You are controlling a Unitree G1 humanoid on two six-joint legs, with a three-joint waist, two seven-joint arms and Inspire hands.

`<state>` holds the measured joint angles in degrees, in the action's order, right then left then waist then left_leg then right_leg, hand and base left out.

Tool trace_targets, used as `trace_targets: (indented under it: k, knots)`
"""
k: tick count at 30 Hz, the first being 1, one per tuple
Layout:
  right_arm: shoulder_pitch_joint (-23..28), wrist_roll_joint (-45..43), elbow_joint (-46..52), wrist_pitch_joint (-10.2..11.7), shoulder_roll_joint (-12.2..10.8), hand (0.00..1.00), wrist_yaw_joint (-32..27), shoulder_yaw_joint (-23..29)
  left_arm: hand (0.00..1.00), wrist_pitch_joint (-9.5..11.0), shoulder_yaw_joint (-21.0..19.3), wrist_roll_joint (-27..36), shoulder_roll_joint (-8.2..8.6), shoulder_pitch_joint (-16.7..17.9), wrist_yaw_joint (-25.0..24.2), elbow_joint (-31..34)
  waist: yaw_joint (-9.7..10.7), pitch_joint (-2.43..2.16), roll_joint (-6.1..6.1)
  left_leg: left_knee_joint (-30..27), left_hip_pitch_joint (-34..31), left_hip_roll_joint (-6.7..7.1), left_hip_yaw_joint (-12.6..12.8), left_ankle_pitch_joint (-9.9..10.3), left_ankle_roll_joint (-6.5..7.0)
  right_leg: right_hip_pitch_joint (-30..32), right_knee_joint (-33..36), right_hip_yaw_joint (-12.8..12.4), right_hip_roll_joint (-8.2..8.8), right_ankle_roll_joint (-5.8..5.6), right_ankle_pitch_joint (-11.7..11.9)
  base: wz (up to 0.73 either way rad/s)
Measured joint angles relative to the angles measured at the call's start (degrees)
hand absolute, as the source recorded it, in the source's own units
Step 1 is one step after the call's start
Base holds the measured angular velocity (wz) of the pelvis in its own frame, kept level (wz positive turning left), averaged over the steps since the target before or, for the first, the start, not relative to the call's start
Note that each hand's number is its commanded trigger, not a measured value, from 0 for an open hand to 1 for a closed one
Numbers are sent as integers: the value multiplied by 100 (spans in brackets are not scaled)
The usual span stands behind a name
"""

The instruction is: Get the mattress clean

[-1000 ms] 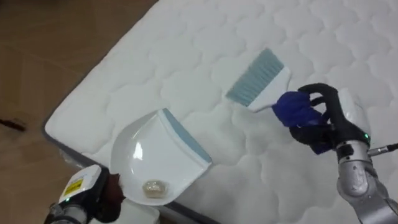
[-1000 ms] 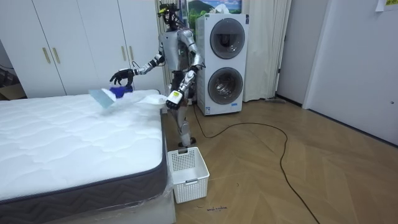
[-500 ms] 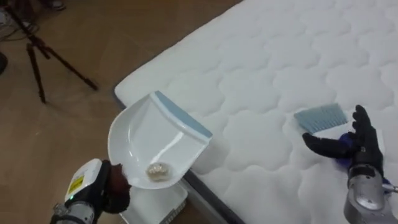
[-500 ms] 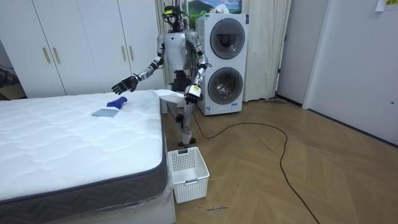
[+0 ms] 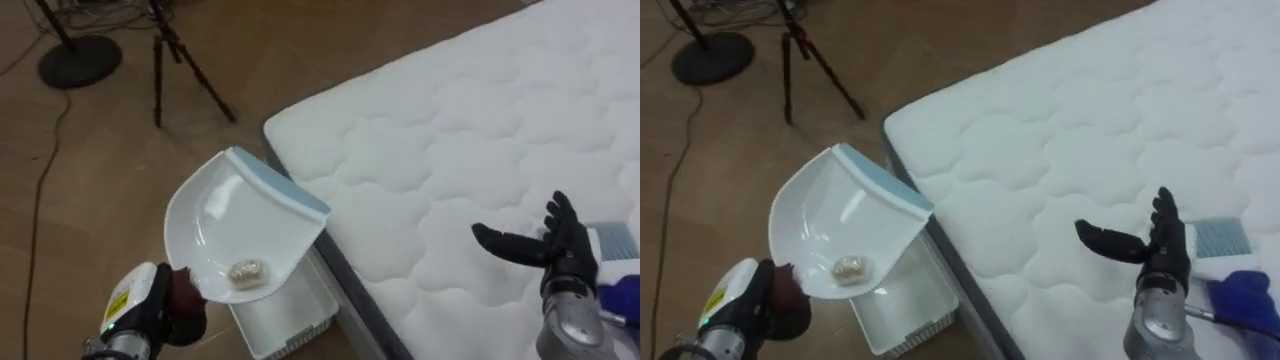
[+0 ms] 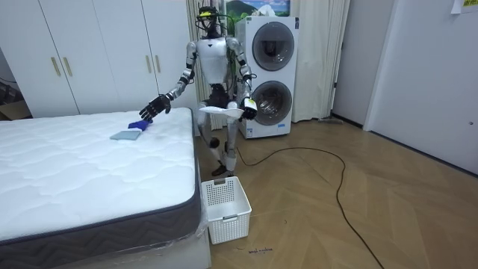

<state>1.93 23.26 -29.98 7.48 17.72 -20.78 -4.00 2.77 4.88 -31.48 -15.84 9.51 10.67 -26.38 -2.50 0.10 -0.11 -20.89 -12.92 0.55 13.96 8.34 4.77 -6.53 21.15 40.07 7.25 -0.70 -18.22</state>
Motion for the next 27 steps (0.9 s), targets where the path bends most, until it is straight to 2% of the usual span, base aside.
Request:
trace_targets:
  k: [2,3,4,5,6,7,8,9,10,11,12,13,16,18,20,24,27]
  knots:
    - [2,14,-29,0,-2,0,36,-13,100,46,-24,-21,0,-64,0,14,-62,0,-1,37,72,16,-217,10,69,270,811,-264,155,0,3,41]
    - [3,23,-72,2,-44,0,38,-20,100,54,-29,-27,-27,-149,0,17,-59,39,-44,28,132,39,-417,9,90,595,1363,-791,242,-29,-34,51]
    - [14,124,-105,1,-81,0,42,-31,100,56,-30,-13,-34,-213,2,17,-76,56,-69,17,129,43,-691,25,62,897,1410,-1375,104,-40,-127,54]
    - [14,153,-112,1,-91,0,44,-31,100,59,-26,24,-36,-221,1,18,-59,61,-63,20,120,45,-856,25,60,1070,1368,-1614,46,-36,-130,70]
    - [18,146,-112,4,-99,0,32,-30,100,82,-20,82,-63,-218,1,17,29,78,-36,29,129,66,-1198,11,43,1319,1195,-1990,-52,-68,-109,101]
    - [36,139,-118,4,-108,0,-40,-21,100,97,-21,108,-88,-216,-3,14,173,92,-17,26,117,142,-1533,-49,9,1451,832,-2374,-122,-150,-14,121]
    - [41,138,-122,4,-116,0,-96,-16,100,104,-23,114,-95,-219,-2,14,254,77,-46,21,109,187,-1664,-64,3,1456,640,-2578,-213,-173,68,128]
    - [34,106,-122,8,-122,0,-176,24,100,109,-25,125,-92,-229,-3,14,387,25,-129,-18,58,310,-1849,-85,-11,1491,320,-2879,-357,-123,225,107]
    - [22,89,-129,35,-123,0,-190,78,100,110,-24,122,-90,-246,-7,14,419,15,-173,-108,17,422,-2000,-69,-29,1540,126,-3123,-413,-99,407,98]
    - [41,90,-130,46,-122,0,-215,86,100,115,-20,122,-92,-238,-12,15,444,10,-171,-157,-9,463,-2085,-56,-47,1519,91,-3129,-421,-128,493,83]
    - [79,82,-123,55,-120,0,-271,86,100,137,-21,124,-104,-242,-13,15,455,-5,-195,-269,-72,511,-2159,-52,-115,1418,24,-3009,-429,49,665,68]
    - [85,75,-118,55,-127,0,-336,77,100,147,-20,124,-108,-241,-13,15,449,29,-131,-278,-87,489,-2170,-43,-135,1327,-46,-2834,-423,75,662,55]
    - [165,65,-87,55,-150,0,-350,69,100,149,-20,111,-110,-240,-13,15,401,41,-49,-163,-90,465,-2102,-72,-163,1256,-112,-2669,-407,150,636,45]
    - [194,66,-21,55,-159,0,-325,71,100,148,-20,96,-110,-243,-8,15,390,36,-43,-131,-127,393,-1875,-70,-158,1227,-135,-2612,-403,174,598,40]
    - [193,66,125,54,-155,0,-270,73,100,146,-19,81,-109,-248,-8,14,379,39,-52,-97,-163,379,-1762,-70,-157,1260,-136,-2586,-393,175,554,30]
    - [70,-197,127,69,-154,0,-185,59,100,139,-10,48,-109,-375,-7,-78,364,51,-72,-189,-321,387,-1736,-37,-106,1317,-122,-2609,-419,175,505,26]
    - [-63,-361,-226,129,-154,0,-156,4,100,134,138,58,-111,-675,13,-565,389,84,-33,-371,-535,381,-1708,60,-37,1463,76,-2593,-405,149,417,26]
